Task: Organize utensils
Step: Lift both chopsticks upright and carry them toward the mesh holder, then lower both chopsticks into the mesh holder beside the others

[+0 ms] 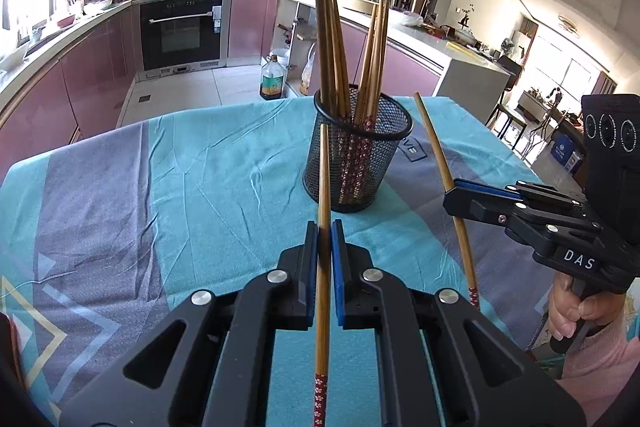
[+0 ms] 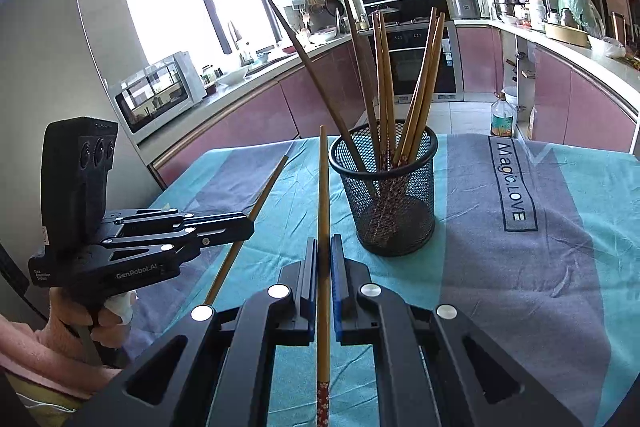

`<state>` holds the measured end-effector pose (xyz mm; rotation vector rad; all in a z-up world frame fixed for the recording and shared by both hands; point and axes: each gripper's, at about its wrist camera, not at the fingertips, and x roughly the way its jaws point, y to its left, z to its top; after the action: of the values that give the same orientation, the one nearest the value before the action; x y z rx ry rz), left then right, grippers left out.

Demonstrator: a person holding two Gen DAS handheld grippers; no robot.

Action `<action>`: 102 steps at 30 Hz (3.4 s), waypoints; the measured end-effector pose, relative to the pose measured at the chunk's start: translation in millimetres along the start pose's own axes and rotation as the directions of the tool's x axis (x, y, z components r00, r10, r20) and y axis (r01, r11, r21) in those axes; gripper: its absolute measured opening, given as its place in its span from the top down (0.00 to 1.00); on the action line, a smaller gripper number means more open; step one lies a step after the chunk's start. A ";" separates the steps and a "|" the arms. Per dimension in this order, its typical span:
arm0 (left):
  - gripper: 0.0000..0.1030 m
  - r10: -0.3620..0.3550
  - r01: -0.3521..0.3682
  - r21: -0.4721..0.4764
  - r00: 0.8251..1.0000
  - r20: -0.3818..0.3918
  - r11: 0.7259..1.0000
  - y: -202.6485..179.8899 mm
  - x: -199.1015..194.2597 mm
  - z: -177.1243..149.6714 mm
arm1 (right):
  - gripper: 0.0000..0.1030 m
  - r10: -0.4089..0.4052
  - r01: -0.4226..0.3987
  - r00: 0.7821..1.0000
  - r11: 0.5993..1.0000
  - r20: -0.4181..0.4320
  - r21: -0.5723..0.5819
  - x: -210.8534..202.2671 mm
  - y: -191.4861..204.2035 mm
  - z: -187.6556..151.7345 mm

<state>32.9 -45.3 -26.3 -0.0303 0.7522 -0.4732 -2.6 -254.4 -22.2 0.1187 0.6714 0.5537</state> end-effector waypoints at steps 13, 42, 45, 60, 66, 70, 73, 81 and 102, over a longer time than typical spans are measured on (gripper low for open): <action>0.93 -0.027 0.027 0.000 0.998 0.060 1.000 -1.8 -24.7 7.0 | 0.95 0.002 -0.002 0.998 1.000 0.055 -0.007 -13.0 1.5 11.5; 0.93 -0.053 0.054 -0.002 0.988 0.144 0.999 -2.6 -42.4 27.3 | 0.95 -0.005 0.007 0.991 1.000 0.133 -0.013 -24.6 0.7 37.6; 0.93 -0.057 0.058 -0.003 0.987 0.152 0.998 -2.3 -44.5 30.3 | 0.95 -0.007 0.009 0.990 1.000 0.141 -0.012 -26.1 -1.0 40.8; 0.93 -0.081 0.081 0.009 0.972 0.220 0.997 -5.5 -63.4 54.0 | 0.95 -0.018 0.023 0.980 0.999 0.196 -0.023 -41.2 -6.2 59.3; 0.93 -0.086 0.084 0.021 0.962 0.259 0.996 -8.7 -74.2 68.0 | 0.95 -0.013 0.021 0.974 0.999 0.225 -0.034 -45.9 -6.5 69.5; 0.93 -0.088 0.083 0.028 0.955 0.283 0.996 -10.1 -80.3 79.0 | 0.95 -0.010 0.021 0.970 0.999 0.243 -0.043 -48.6 -6.2 78.2; 0.93 -0.086 0.080 0.034 0.949 0.303 0.996 -12.0 -85.7 87.4 | 0.95 -0.015 0.028 0.966 0.998 0.258 -0.048 -50.4 -7.5 85.2; 0.93 -0.093 0.078 0.057 0.929 0.359 0.995 -20.3 -97.5 109.3 | 0.95 -0.017 0.036 0.955 0.998 0.295 -0.057 -53.9 -9.3 104.3; 0.93 -0.039 0.023 0.058 0.954 0.296 0.998 -50.3 -73.9 114.5 | 0.95 -0.055 0.051 0.966 0.998 0.252 0.022 -13.9 -34.5 106.3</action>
<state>42.1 -75.1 115.6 -0.0620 0.4431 -0.5053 69.7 -283.5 59.1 0.1824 0.4291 0.4717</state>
